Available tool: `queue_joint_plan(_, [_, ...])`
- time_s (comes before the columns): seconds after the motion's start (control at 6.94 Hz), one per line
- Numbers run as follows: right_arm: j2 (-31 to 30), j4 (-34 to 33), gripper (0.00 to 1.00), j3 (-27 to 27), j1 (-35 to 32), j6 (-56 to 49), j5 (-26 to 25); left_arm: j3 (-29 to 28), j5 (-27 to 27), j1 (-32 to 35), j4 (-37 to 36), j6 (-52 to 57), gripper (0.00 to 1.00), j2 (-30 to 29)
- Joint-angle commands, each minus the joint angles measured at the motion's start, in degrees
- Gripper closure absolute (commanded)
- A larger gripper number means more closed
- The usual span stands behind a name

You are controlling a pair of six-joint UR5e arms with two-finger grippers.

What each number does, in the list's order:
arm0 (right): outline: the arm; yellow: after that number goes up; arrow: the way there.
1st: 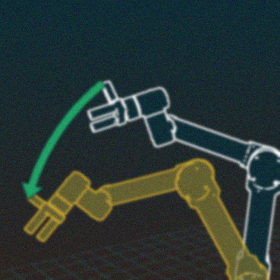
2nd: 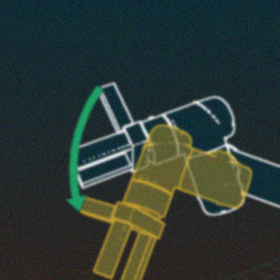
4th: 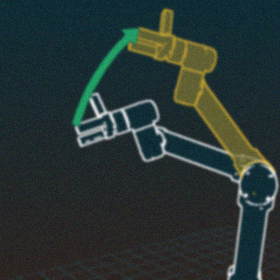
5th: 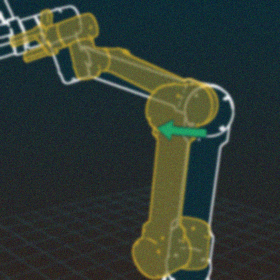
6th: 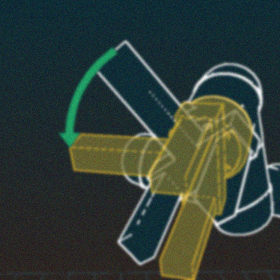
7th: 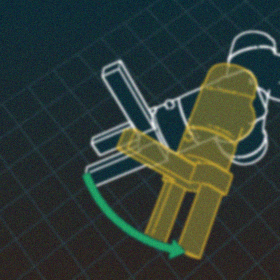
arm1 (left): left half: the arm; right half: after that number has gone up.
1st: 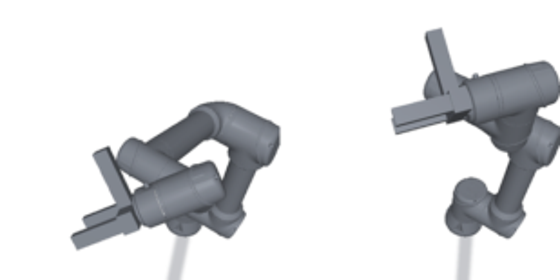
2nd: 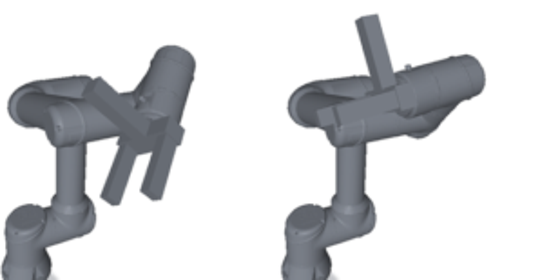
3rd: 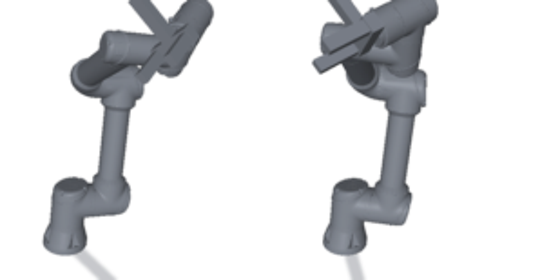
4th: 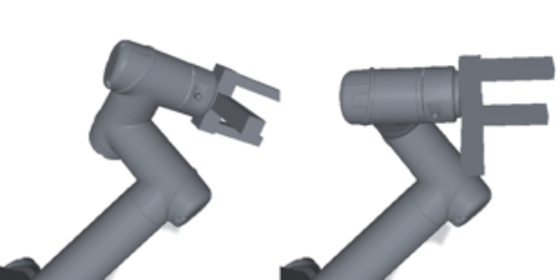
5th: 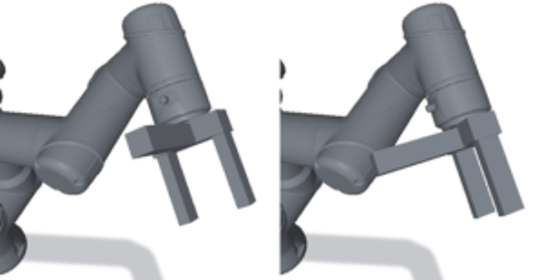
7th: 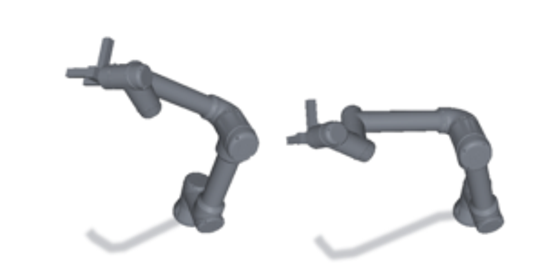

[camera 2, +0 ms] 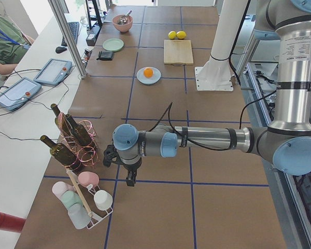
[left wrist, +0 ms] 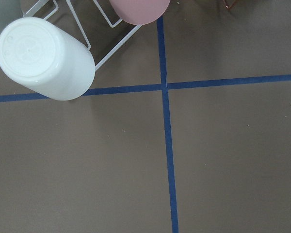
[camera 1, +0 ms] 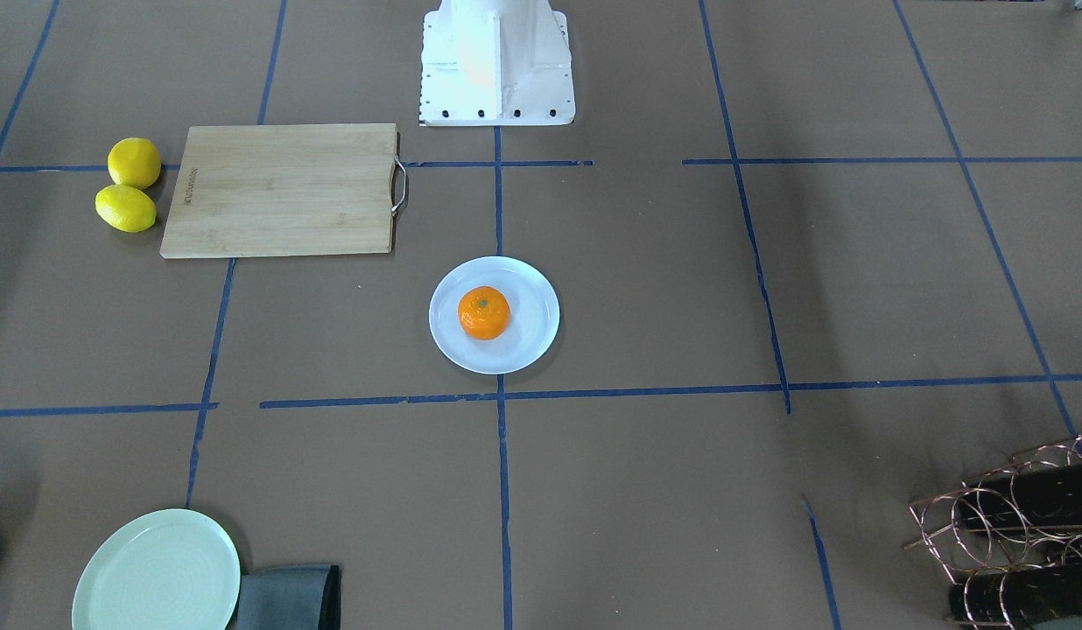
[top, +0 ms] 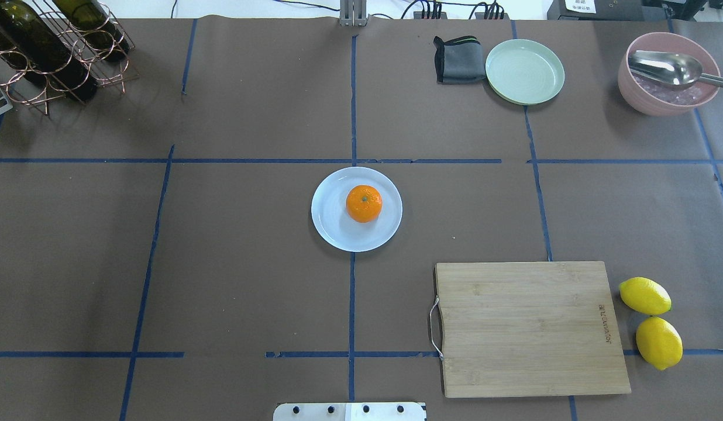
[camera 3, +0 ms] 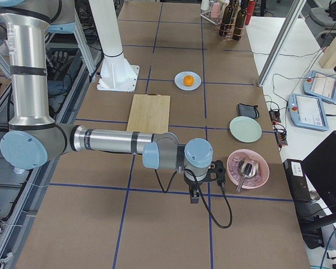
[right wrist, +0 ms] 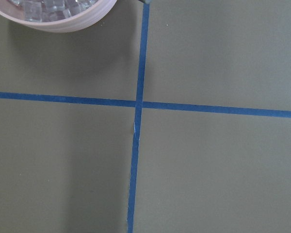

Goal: Pick orange to plate

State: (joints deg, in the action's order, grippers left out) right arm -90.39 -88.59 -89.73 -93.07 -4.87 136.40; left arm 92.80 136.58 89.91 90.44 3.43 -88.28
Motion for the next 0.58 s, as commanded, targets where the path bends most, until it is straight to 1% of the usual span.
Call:
queue_joint_plan(0.0, [-0.05, 0.17, 0.0, -0.45, 0.0, 0.12, 0.18, -0.07, 0.0, 0.0, 0.0, 0.0, 0.0, 0.04])
queue_joint_plan(0.43, [0.04, 0.17, 0.0, -0.71, 0.0, 0.12, 0.36, -0.07, 0.0, 0.0, 0.0, 0.0, 0.0, 0.04])
